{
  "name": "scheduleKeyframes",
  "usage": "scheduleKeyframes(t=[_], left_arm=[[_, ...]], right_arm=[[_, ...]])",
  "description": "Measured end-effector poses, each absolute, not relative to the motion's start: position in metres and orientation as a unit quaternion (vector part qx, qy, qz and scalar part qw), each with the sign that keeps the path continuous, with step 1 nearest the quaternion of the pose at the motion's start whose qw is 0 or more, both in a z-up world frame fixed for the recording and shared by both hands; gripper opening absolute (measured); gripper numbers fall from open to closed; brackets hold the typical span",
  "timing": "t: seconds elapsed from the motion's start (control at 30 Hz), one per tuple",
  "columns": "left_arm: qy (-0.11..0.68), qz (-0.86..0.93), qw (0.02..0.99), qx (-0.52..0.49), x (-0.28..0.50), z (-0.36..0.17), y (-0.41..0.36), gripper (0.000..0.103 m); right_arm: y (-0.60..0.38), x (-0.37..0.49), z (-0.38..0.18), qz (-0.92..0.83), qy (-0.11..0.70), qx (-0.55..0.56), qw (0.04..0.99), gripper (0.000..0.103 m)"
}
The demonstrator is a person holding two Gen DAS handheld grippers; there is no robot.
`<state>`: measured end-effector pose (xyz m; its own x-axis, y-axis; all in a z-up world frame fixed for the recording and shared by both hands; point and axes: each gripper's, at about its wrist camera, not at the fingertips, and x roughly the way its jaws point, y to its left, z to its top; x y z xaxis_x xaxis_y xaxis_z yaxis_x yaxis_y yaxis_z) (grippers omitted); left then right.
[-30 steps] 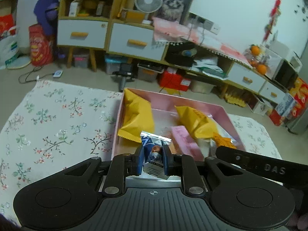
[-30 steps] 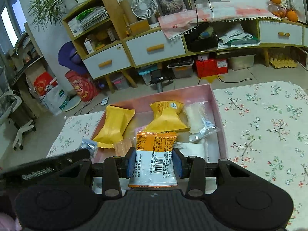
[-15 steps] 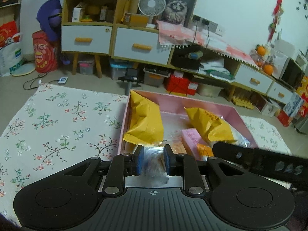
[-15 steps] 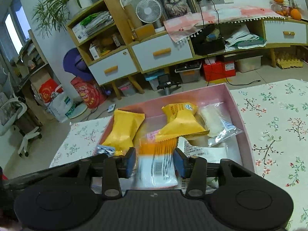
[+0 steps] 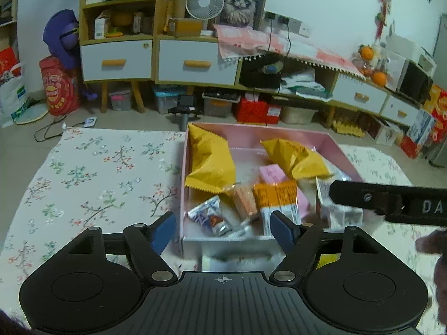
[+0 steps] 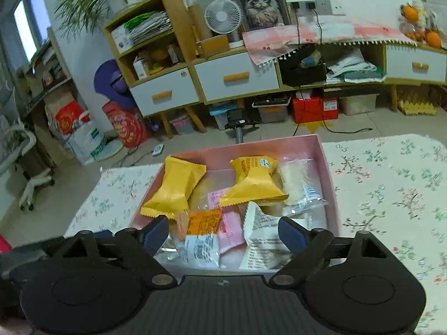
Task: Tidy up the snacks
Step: 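Move the left tool to the red-and-white candy while the right tool approaches the white printed bag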
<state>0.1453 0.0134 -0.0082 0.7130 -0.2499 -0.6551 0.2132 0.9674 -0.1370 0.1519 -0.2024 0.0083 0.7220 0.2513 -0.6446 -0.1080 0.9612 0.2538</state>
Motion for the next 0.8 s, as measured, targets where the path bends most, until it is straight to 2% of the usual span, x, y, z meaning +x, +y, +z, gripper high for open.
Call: scheduleKeyframes(t=[0.33, 0.8], left_arm=[[0.369, -0.127, 0.921, -0.006, 0.118, -0.005, 0.029, 0.088], [0.371, -0.124, 0.918, 0.067, 0.09, -0.018, 0.045, 0.093]], right_arm=[[-0.21, 0.123, 0.015, 0.102, 0.374, 0.038, 0.921, 0.068], [-0.233, 0.079, 0.006, 0.098, 0.381, -0.029, 0.919, 0.073]])
